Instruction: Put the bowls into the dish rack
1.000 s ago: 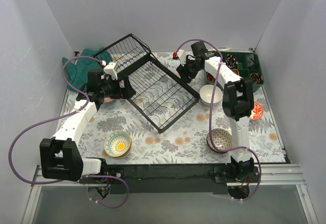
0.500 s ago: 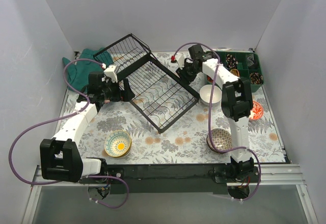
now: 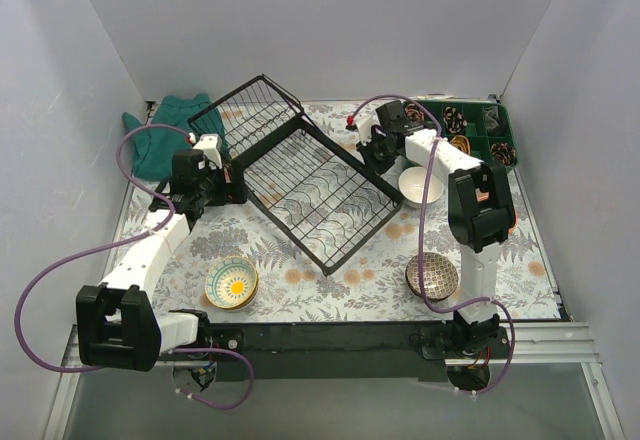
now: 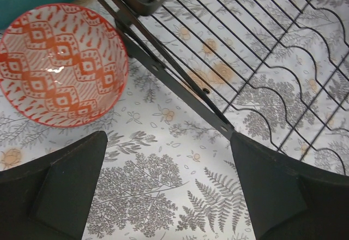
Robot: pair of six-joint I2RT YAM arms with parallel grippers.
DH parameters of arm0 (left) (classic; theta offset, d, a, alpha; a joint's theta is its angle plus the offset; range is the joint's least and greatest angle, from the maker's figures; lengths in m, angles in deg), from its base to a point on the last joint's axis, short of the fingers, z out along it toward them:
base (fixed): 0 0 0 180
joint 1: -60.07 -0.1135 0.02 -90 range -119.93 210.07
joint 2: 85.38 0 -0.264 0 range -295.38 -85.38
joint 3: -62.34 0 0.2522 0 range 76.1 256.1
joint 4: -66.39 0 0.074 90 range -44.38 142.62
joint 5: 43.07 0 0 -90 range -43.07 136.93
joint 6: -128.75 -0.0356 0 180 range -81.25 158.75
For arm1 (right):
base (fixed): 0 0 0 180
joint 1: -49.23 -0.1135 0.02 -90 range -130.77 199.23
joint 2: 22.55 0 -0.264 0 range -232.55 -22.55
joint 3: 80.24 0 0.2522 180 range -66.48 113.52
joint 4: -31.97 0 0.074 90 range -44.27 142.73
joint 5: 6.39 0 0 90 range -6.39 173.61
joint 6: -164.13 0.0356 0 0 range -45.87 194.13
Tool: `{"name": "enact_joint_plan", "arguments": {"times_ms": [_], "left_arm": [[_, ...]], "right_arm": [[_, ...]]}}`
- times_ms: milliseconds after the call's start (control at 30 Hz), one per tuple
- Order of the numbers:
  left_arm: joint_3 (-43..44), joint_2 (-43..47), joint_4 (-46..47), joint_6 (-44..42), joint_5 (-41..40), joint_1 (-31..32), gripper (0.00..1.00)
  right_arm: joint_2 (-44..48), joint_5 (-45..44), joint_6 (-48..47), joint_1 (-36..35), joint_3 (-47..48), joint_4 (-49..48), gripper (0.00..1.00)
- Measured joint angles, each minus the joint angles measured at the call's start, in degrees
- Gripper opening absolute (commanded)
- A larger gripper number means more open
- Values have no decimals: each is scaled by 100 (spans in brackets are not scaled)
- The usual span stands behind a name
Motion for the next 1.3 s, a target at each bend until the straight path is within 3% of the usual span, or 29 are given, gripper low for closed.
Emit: {"name": "enact_joint_plan", "arguments": {"times_ms": [100,200,233,300,633,1233,1300], "left_arm": [[0,0,37,-44,-256,0,86],[7,-13,9,-118,-264,-4,60],[17,-50,-13,-131,-229,-4,28],[155,-251,-192,-166,-70,-4,0],[584,-1290,-715,-310,402,-2,0],[1904,-3139,-850,-402,402,4,0],[2090,-3292,-901,-431,396,50,0]], "right_arm": [[155,-22,164,0,-210,15,1],[162,-39,319,-2,-223,4,1],[164,-52,402,-7,-223,-4,1],[179,-68,605,-24,-260,-35,1],[586,-52,1508,-201,-896,-339,1],[1436,-142,1928,-177,-1989,-527,1],[1482,-177,1971,-155,-2046,-542,14]]}}
